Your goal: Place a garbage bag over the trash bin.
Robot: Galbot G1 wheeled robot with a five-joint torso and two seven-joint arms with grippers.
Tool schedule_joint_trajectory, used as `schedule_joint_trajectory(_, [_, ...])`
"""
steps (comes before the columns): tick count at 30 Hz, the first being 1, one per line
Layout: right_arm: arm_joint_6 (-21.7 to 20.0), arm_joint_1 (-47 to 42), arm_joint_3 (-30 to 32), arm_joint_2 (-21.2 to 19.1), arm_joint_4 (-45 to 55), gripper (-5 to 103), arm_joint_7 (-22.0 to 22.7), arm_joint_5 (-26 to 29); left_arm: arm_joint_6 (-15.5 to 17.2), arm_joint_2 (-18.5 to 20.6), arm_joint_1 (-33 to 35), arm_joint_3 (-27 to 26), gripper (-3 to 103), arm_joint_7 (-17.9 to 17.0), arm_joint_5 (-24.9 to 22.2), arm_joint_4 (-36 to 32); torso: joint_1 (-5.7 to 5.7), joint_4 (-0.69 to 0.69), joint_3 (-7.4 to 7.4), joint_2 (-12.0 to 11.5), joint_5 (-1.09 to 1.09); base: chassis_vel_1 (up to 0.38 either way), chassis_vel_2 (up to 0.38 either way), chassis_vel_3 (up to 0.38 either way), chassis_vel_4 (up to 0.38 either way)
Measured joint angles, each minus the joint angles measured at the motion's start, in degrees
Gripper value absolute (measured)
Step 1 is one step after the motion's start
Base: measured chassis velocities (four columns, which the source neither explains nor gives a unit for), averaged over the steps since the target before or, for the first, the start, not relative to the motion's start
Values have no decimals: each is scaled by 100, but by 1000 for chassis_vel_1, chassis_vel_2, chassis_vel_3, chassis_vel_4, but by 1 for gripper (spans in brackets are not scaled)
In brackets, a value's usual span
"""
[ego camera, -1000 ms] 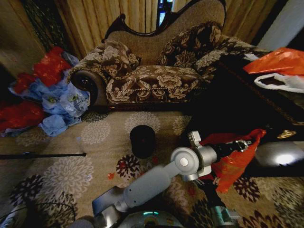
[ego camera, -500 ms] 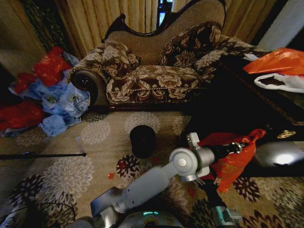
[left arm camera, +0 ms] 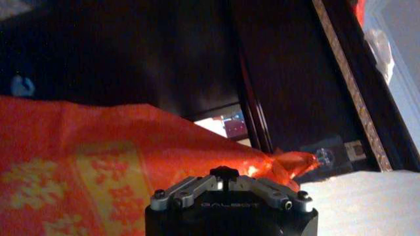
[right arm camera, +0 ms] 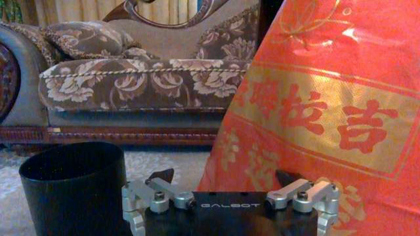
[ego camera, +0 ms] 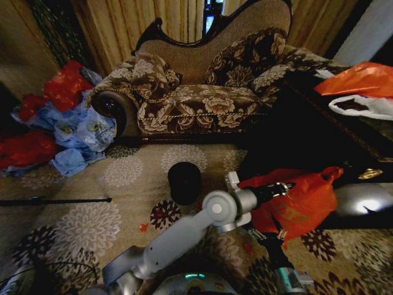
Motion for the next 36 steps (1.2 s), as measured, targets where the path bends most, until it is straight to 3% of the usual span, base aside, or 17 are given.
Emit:
schedule_joint_trajectory(5, [-2,-14,-9,25,14,100,0,-5,35,69,33,-42,0,0,-45,-92,0,0,0,0,1,0,0,0,0])
schedule_joint_trajectory(10, [2,-32,-10,57,25,100,3,-21,82,-232,-51,89,-3,8,-142,-43,0,0,0,0,3,0,0,0,0])
schedule_joint_trajectory(13, [13,-47,2,43,21,100,5,-18,105,-476,-106,125,13,-24,-253,-8,0,-1,0,0,2,0,0,0,0])
schedule_joint_trajectory(15, [16,-48,8,31,19,100,6,-14,108,-523,-132,129,13,-38,-288,-7,0,0,0,0,2,0,0,0,0])
schedule_joint_trajectory(16, [16,-49,15,18,17,100,6,-7,108,-558,-169,131,23,-49,-323,-8,0,-1,0,0,2,0,0,0,0])
schedule_joint_trajectory(18, [16,-49,19,10,13,100,8,1,108,-579,-209,129,23,-60,-359,-10,0,0,0,0,2,0,0,0,0])
schedule_joint_trajectory(25, [15,-39,31,-3,-28,100,24,14,108,-702,-324,101,56,-119,-473,-19,0,0,0,0,1,0,0,0,0])
schedule_joint_trajectory(26, [15,-39,31,-3,-28,100,24,14,108,-702,-324,101,56,-119,-473,-19,0,0,0,0,1,0,0,0,0])
schedule_joint_trajectory(28, [8,-30,37,-16,-34,100,37,20,105,-726,-338,94,67,-118,-484,-13,0,0,0,0,1,0,0,0,0])
schedule_joint_trajectory(30, [6,-27,38,-21,-36,100,39,23,104,-739,-343,94,67,-118,-484,1,0,0,0,0,1,0,0,0,0])
schedule_joint_trajectory(36, [-2,-14,43,-32,-40,100,49,35,99,-937,-429,122,94,-143,-463,231,0,0,0,0,1,0,0,0,0])
